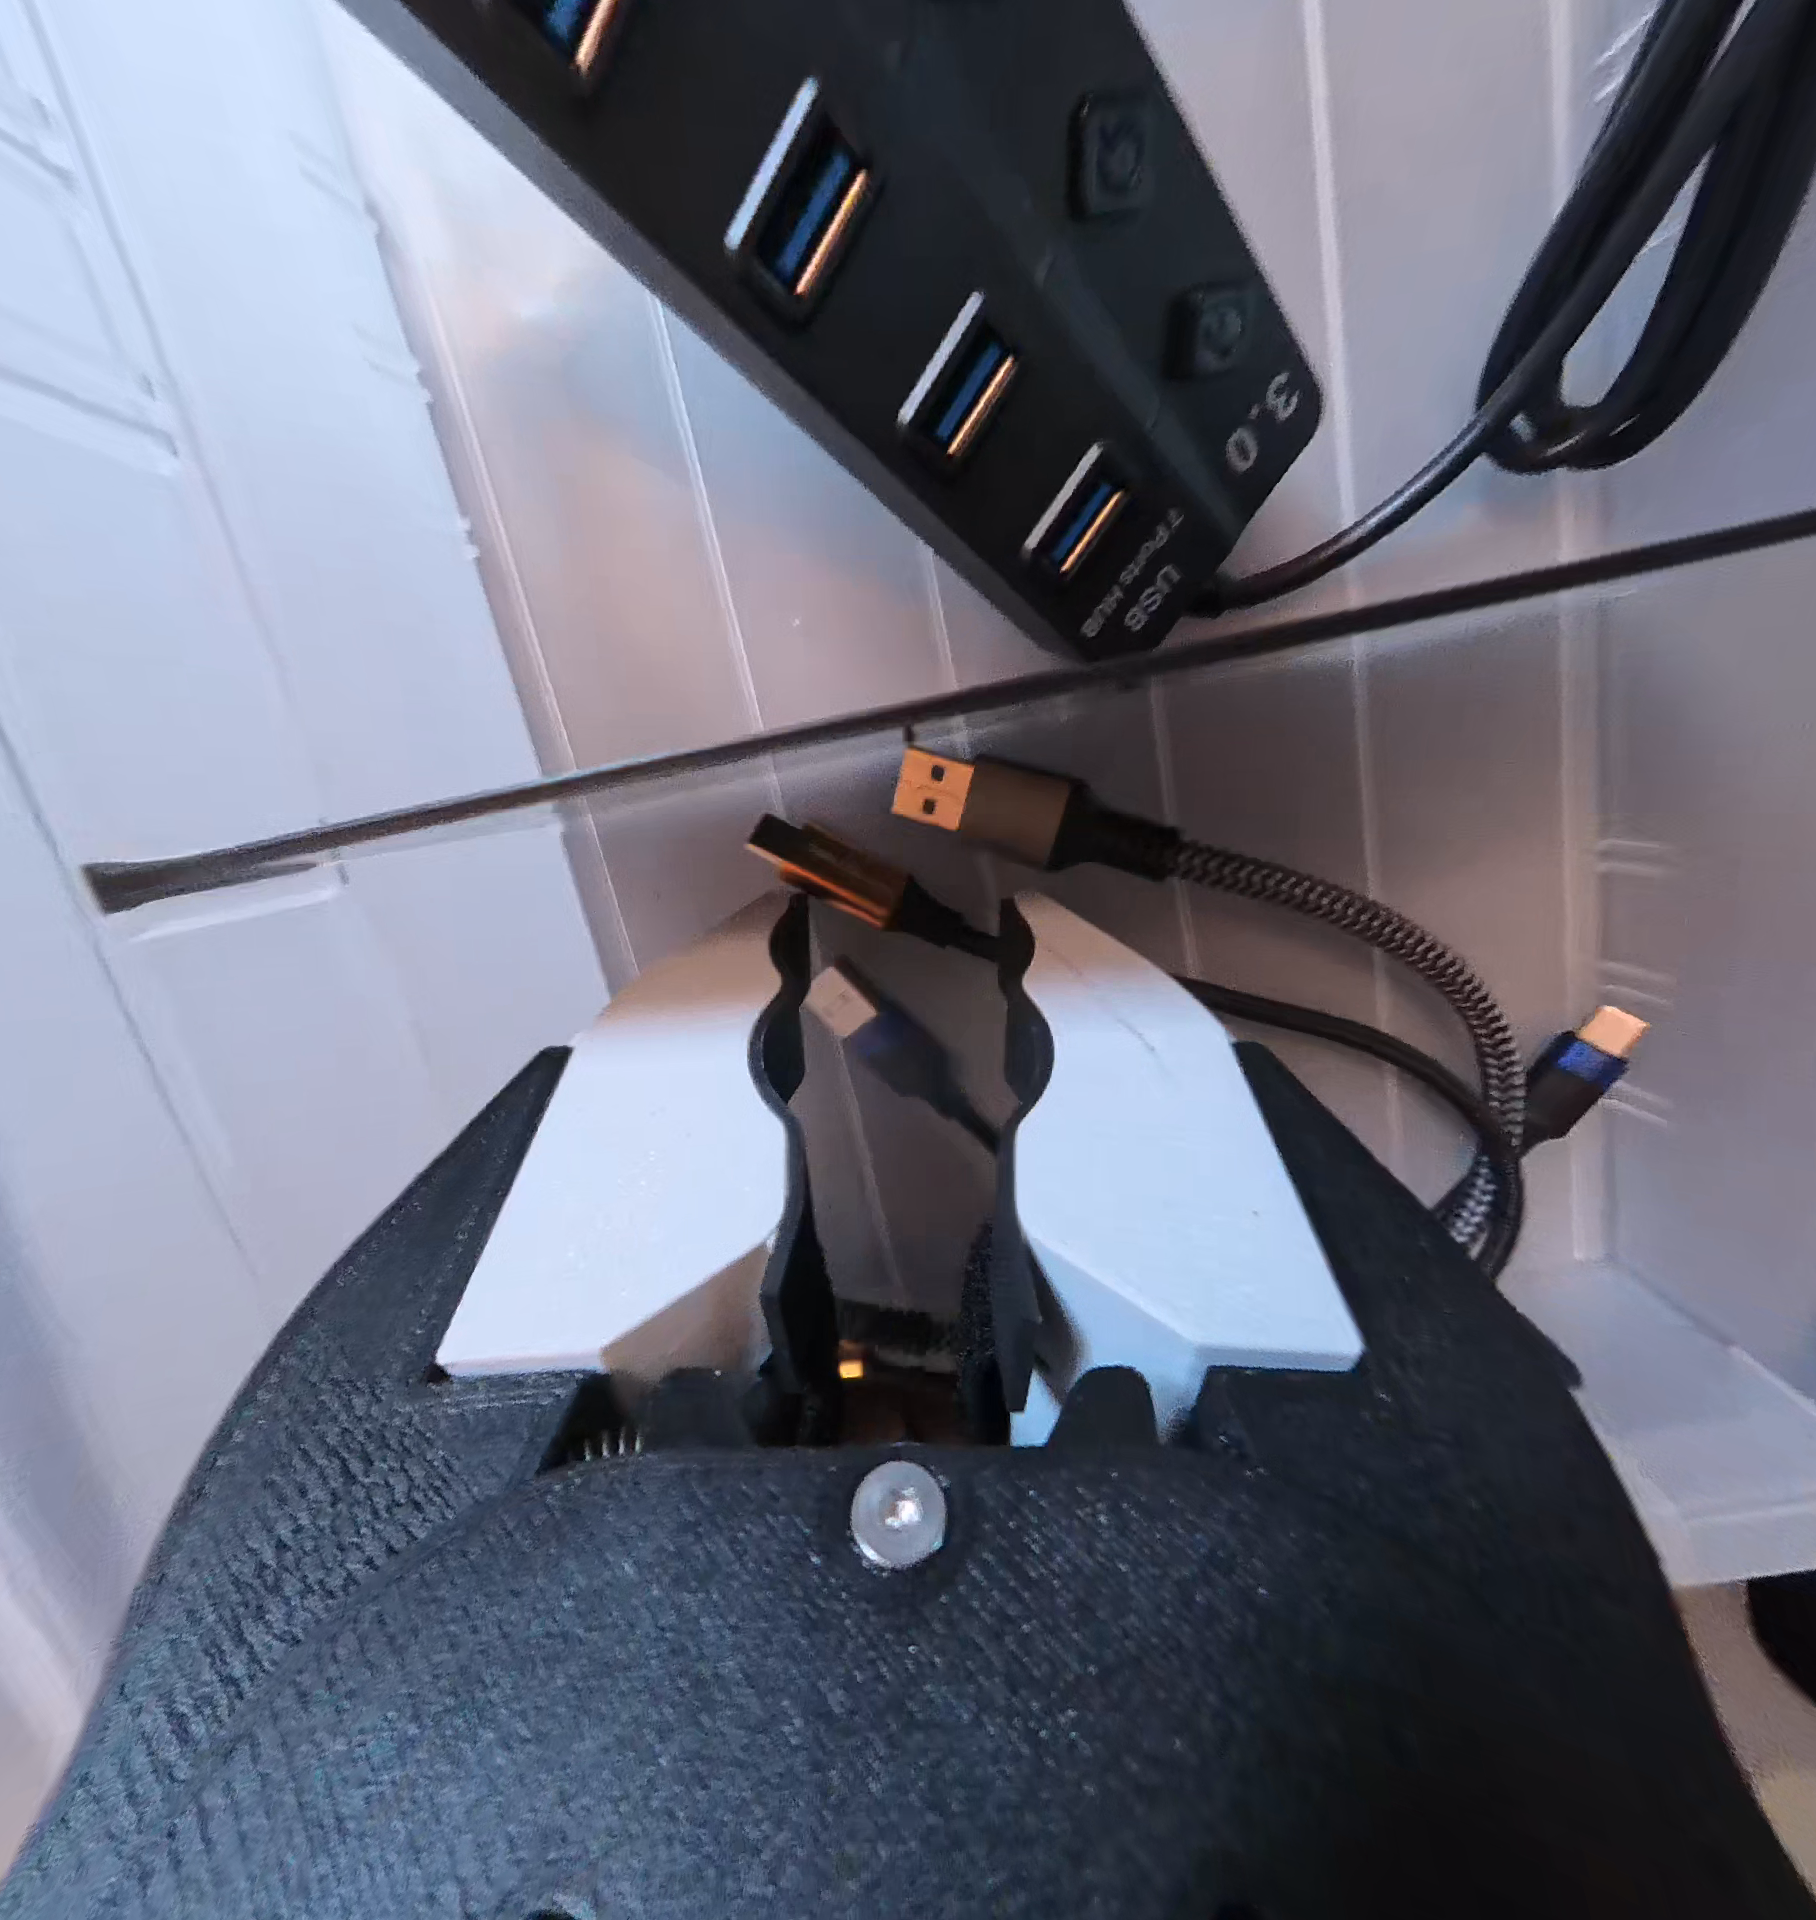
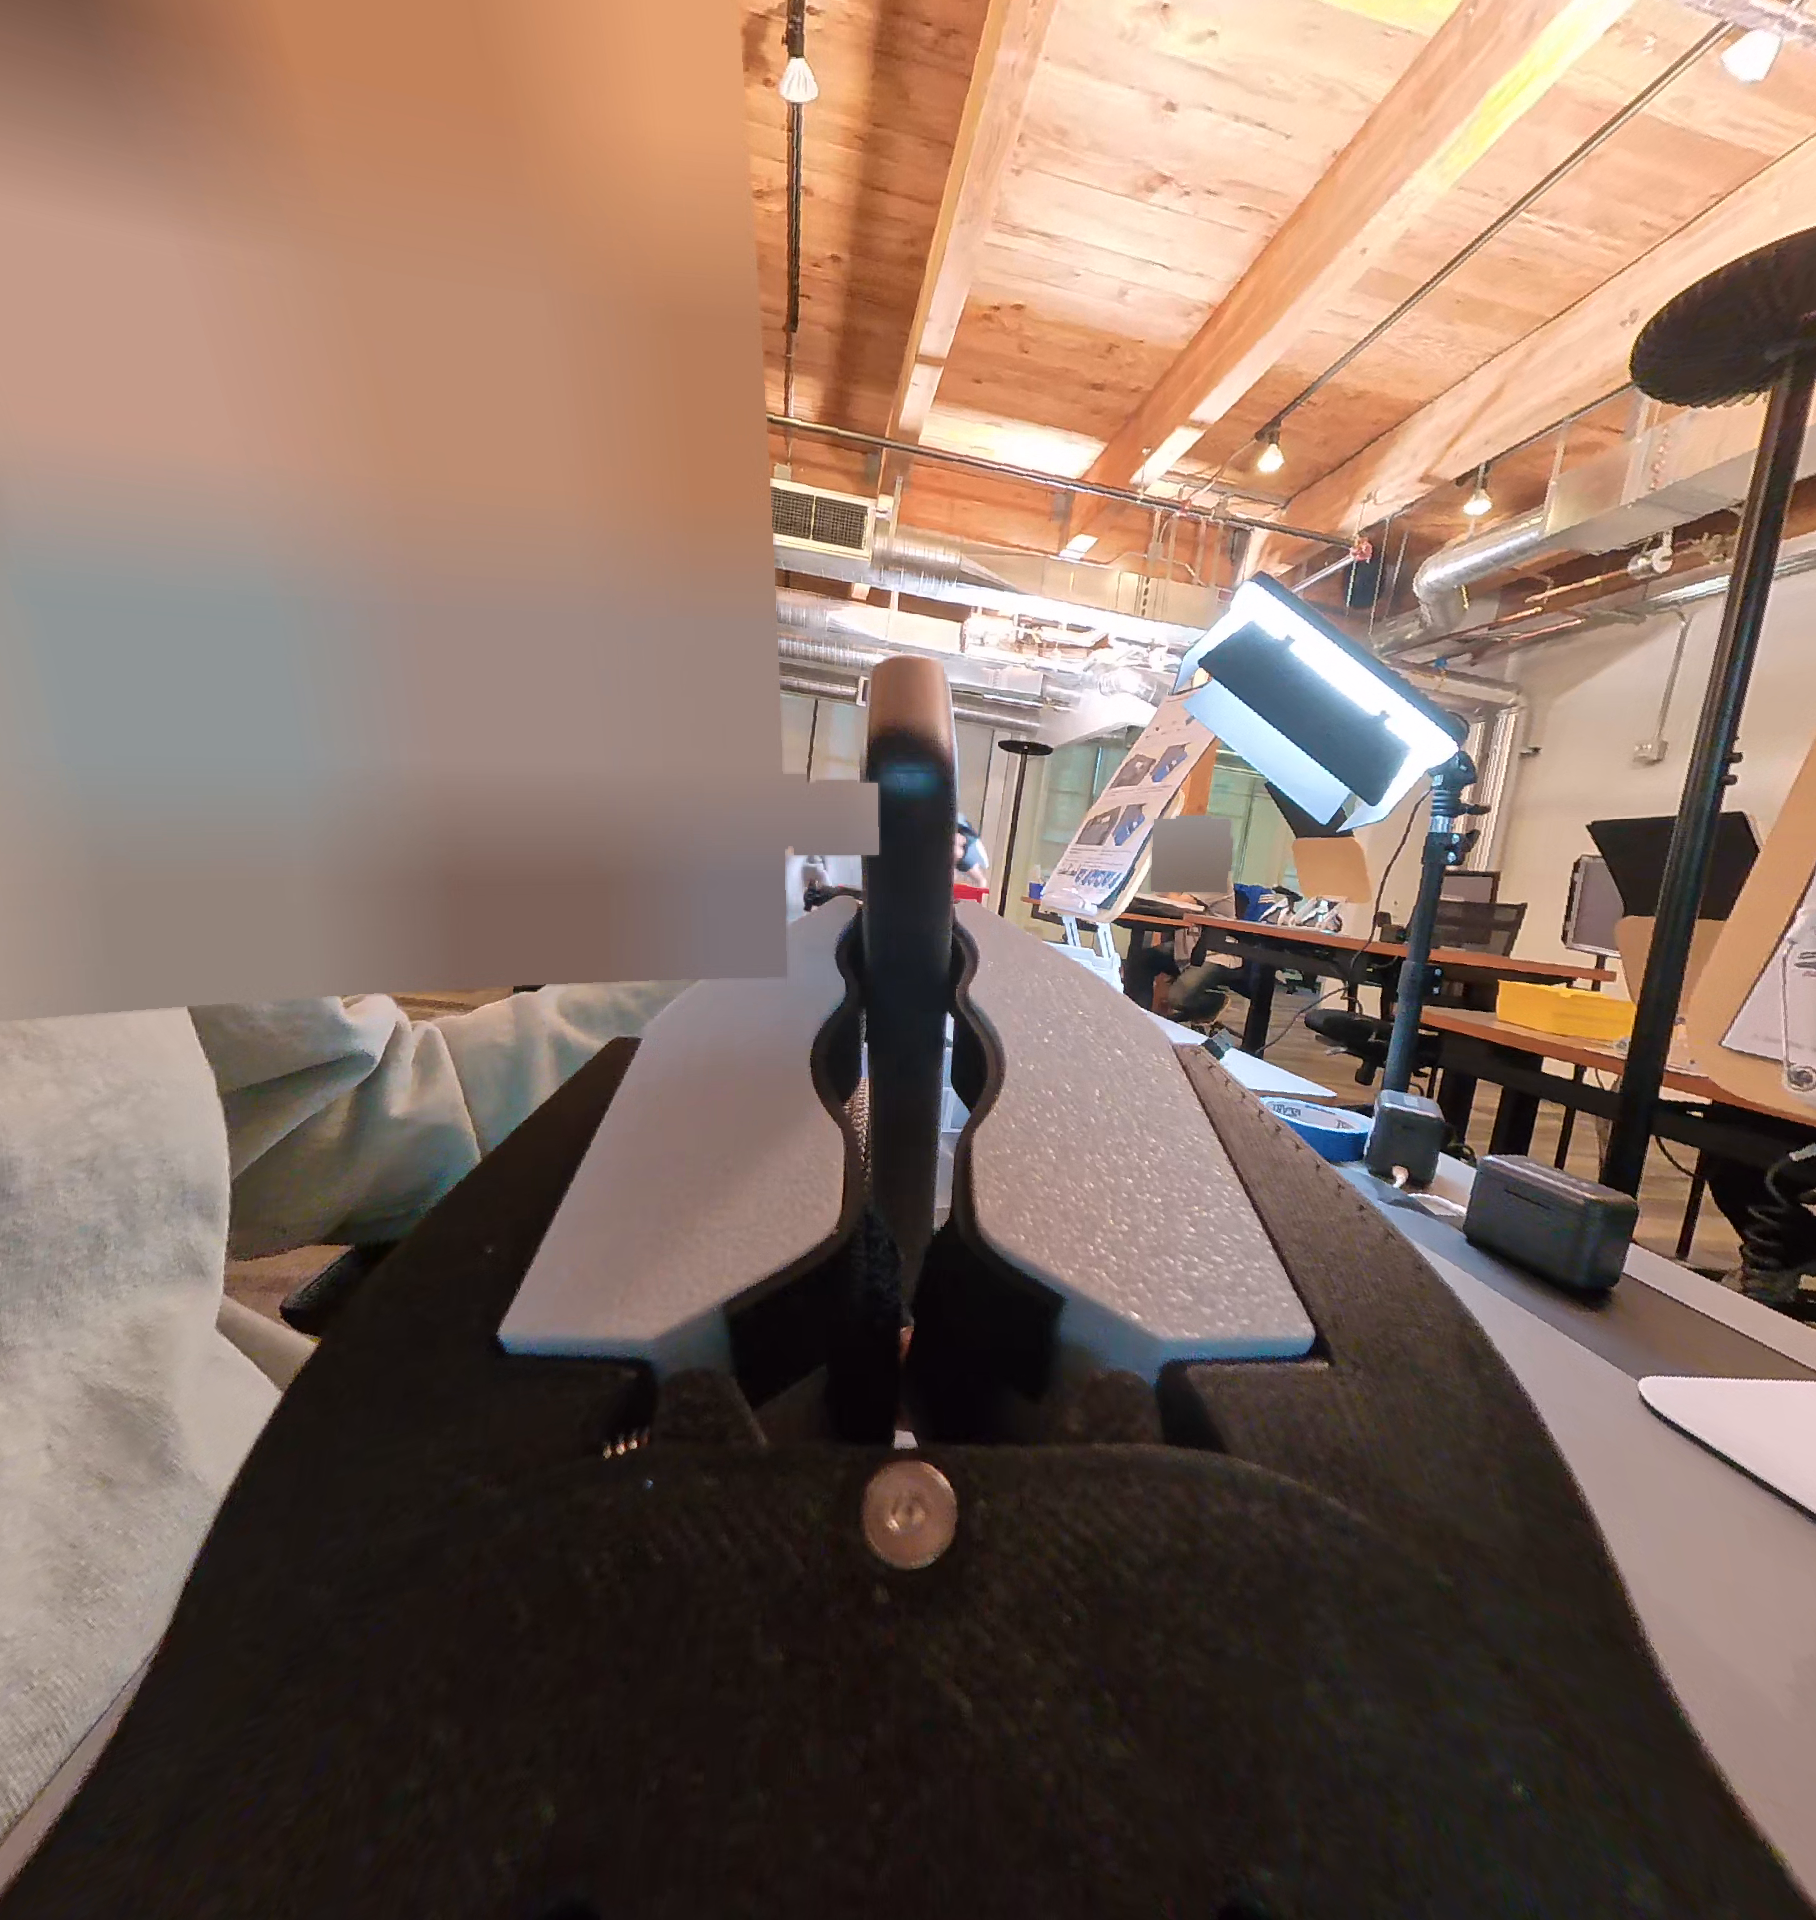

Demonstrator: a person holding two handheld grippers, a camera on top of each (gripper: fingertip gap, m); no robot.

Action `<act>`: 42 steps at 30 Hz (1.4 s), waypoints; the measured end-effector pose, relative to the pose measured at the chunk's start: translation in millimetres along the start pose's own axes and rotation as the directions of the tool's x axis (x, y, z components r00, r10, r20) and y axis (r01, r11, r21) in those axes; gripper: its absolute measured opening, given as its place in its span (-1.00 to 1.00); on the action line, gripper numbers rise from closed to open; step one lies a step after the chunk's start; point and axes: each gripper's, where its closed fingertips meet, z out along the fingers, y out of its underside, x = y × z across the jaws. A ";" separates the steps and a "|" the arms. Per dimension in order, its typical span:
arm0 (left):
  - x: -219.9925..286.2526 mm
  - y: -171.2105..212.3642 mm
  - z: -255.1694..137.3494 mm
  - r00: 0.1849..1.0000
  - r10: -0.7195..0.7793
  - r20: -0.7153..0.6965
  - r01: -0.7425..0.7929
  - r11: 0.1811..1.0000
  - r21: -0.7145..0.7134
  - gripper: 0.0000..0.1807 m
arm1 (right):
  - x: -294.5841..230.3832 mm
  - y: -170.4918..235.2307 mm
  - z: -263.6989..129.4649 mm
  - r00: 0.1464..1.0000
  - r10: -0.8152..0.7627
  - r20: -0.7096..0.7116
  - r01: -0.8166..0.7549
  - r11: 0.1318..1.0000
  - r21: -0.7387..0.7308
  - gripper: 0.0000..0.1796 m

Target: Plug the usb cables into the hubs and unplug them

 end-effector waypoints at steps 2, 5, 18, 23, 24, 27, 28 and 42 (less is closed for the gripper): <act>2.3 -3.9 3.0 1.000 -0.011 -0.010 0.012 0.999 0.035 -0.67 | -0.3 -0.1 0.5 1.000 0.003 0.002 -0.003 1.000 0.001 -0.86; 2.2 -5.6 3.5 1.000 -0.011 -0.007 0.011 0.999 0.051 -0.73 | -2.2 0.4 1.3 1.000 -0.008 0.005 0.008 1.000 -0.006 -0.86; 57.1 -44.5 -182.9 0.959 0.224 0.174 -0.254 0.404 0.879 -0.92 | -2.1 3.0 2.4 1.000 -0.017 0.005 0.017 1.000 -0.019 -0.86; 76.2 -38.5 -256.7 0.931 0.152 0.333 -0.348 0.085 0.934 -0.92 | -0.7 0.1 1.0 1.000 -0.014 0.001 0.014 1.000 0.000 -0.86; 78.8 -37.5 -266.5 0.921 0.126 0.370 -0.377 0.042 0.925 -0.92 | -0.3 -1.1 0.6 1.000 -0.012 0.000 0.012 1.000 0.008 -0.86; 100.1 -33.6 -286.8 0.856 0.103 0.506 -0.502 -0.064 0.863 -0.92 | -0.6 -3.9 -0.1 1.000 -0.010 0.003 0.010 1.000 0.024 -0.86; 110.4 -32.3 -291.3 0.818 0.100 0.567 -0.560 -0.092 0.824 -0.92 | -1.2 -4.5 -0.5 1.000 -0.013 0.005 0.013 1.000 0.026 -0.86; 249.6 -7.1 -318.9 0.334 0.230 0.914 -0.878 -0.276 0.390 -0.92 | -37.2 -37.8 -6.8 0.946 -0.298 0.125 0.271 0.943 0.194 -0.86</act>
